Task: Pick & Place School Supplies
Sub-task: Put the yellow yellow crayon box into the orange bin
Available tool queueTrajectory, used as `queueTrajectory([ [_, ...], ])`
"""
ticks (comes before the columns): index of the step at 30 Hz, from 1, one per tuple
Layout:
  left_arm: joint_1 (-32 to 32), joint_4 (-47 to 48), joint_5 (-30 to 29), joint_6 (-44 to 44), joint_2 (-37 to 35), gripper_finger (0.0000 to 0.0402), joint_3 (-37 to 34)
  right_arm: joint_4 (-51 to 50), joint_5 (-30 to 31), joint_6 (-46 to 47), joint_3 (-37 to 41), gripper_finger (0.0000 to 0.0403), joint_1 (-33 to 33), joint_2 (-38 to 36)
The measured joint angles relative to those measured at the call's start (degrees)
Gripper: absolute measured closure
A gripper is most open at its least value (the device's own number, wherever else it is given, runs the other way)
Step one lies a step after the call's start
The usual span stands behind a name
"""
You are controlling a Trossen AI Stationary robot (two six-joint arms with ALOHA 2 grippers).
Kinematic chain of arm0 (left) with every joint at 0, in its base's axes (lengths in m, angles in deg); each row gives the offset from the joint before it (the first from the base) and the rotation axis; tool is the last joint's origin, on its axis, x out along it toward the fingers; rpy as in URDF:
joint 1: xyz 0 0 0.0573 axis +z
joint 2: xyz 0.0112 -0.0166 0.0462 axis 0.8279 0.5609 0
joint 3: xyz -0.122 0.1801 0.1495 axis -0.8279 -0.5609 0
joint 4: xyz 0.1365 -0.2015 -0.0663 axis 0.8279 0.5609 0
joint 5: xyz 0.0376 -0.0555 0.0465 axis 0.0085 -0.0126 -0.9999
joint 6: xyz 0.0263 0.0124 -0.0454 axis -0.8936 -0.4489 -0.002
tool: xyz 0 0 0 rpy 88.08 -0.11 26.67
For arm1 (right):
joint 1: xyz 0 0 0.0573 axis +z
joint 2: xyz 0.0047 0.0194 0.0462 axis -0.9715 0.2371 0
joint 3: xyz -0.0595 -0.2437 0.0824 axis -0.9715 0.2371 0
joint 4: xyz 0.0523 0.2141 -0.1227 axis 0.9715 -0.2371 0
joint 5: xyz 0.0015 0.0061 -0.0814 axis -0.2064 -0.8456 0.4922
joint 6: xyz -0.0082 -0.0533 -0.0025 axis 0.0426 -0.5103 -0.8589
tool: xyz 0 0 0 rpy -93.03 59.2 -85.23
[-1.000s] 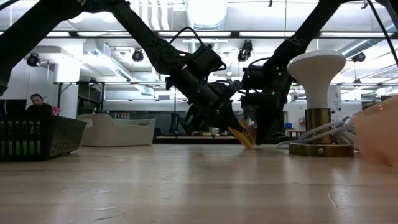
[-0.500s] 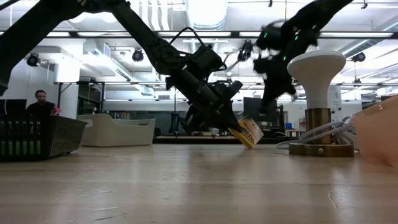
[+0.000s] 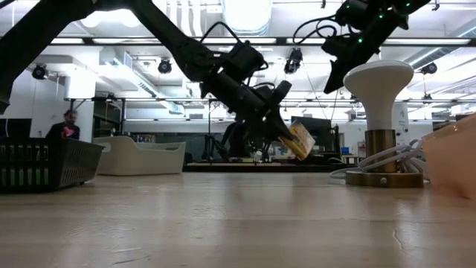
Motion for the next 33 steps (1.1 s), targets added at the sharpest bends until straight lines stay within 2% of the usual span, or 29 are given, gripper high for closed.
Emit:
queueTrajectory([
  [6,0.32,-0.31,-0.82,-1.31,-1.08,0.0358,4.30,-0.02,-0.02,-0.82,0.00,0.0394,-0.70,0.01],
  [12,0.53,2.29,-1.98,-7.49,-2.02,0.0358,11.54,0.54,0.83,-3.08,0.00,0.0394,-0.80,-0.27],
  [19,0.53,12.45,-4.91,-15.37,-5.07,0.0358,21.10,2.14,10.32,-4.46,0.02,0.0394,-0.97,-3.06],
  [25,-0.11,24.28,-13.99,-19.90,-6.79,0.0358,27.07,3.04,10.43,-4.90,0.02,0.0394,-1.07,-6.93],
  [27,-0.33,27.58,-15.25,-20.76,-7.14,0.0358,28.05,3.03,10.60,-5.32,0.02,0.0394,-1.21,-8.40],
  [30,-0.68,31.07,-14.69,-22.29,-8.41,0.0358,28.22,3.01,11.54,-6.04,0.02,0.0394,-1.34,-10.78],
  [33,-1.10,36.46,-9.19,-23.34,-10.16,0.0358,28.30,2.53,11.80,-6.67,0.02,0.0394,-1.71,-12.72],
])
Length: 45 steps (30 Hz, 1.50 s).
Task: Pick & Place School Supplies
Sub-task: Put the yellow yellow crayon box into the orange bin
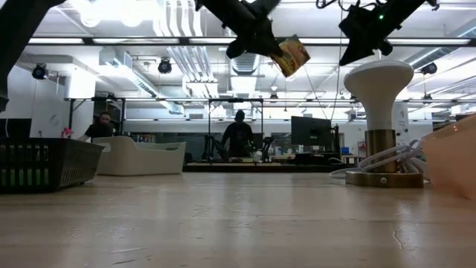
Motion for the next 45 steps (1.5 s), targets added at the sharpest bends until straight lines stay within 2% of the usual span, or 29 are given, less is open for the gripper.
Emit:
queueTrajectory([
  [3,-0.37,3.68,9.87,0.04,-1.45,0.0358,-0.02,-0.65,0.00,-0.69,0.00,0.0394,-0.21,-1.20],
  [7,-2.10,1.97,25.16,1.58,-2.69,0.0358,0.10,-2.48,-0.02,-0.89,0.00,0.0394,-0.25,-1.23],
  [10,-4.40,-1.22,27.81,4.95,-2.66,0.0358,0.13,-3.21,-0.05,-0.91,0.02,0.0394,-0.25,-0.75],
  [13,-7.36,-3.69,25.66,6.67,-1.74,0.0358,-0.02,-3.67,-0.07,-1.59,0.37,0.0394,-0.24,-0.06],
  [20,-16.38,-3.31,5.87,10.62,0.07,0.0358,-0.58,-3.89,1.36,-7.17,0.83,0.0394,-0.25,-0.17],
  [28,-24.09,-10.11,-5.99,11.51,0.43,0.0358,-5.44,-5.11,1.46,-6.41,0.85,0.0394,-0.23,-0.17],
  [35,-27.95,-18.74,-7.49,15.59,0.43,0.0358,-8.64,-4.95,1.44,-3.88,1.20,0.0394,-0.23,0.05],
  [38,-30.32,-23.68,-8.01,13.90,0.70,0.0358,-11.29,-3.50,1.46,-7.62,2.34,0.0394,-0.23,0.05],
  [45,-32.49,-37.73,-8.57,20.41,5.92,0.0358,-15.17,-3.53,1.42,-8.67,5.23,0.0394,-0.18,0.05],
])
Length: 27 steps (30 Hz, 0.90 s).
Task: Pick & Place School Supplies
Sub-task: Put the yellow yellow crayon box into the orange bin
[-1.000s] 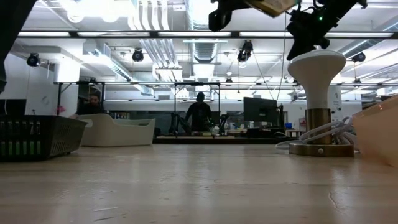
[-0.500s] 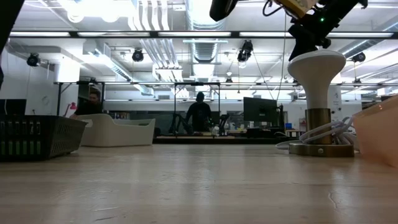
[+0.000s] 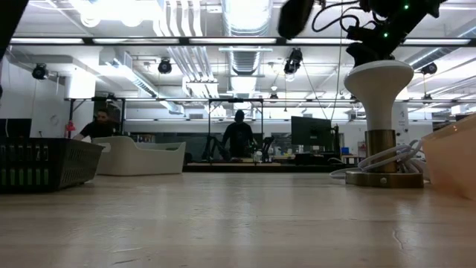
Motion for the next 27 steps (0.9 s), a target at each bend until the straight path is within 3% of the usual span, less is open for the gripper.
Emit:
queueTrajectory([
  [7,-1.22,-5.45,0.67,0.43,6.16,0.0358,0.00,0.66,-0.02,-1.00,4.55,0.0394,0.00,0.00],
  [12,-2.68,-6.14,0.58,-5.58,9.92,0.0358,0.58,0.80,-0.03,-2.54,8.17,0.0394,-0.09,0.00],
  [21,-2.48,-6.40,0.02,-11.35,17.40,0.0358,10.07,1.05,-0.07,-1.77,10.97,0.0394,-0.04,-0.09],
  [27,-2.16,1.89,0.24,-10.83,20.37,0.0358,14.99,1.09,-0.11,-1.57,11.12,0.0394,-0.04,-0.09],
])
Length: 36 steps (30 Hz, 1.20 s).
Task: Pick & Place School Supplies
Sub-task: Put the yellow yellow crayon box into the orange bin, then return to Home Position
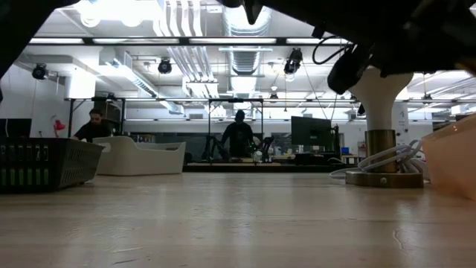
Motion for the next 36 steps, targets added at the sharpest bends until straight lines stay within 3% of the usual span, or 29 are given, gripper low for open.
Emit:
queueTrajectory([
  [6,0.04,10.08,0.31,2.67,0.74,0.0358,3.65,0.50,-0.07,1.70,-0.13,0.0394,0.04,-0.02],
  [20,0.13,9.80,0.20,1.38,0.71,0.0311,4.94,1.29,-0.20,2.14,-0.13,0.0394,0.02,-0.02],
  [28,0.36,10.17,-6.69,1.21,0.46,0.0312,4.86,1.29,-1.39,3.48,-0.13,0.0394,-0.02,-0.02],
  [36,1.68,11.28,-6.69,-3.72,-10.21,0.0312,6.32,1.19,-5.18,4.47,-0.18,0.0394,0.04,-0.10],
])
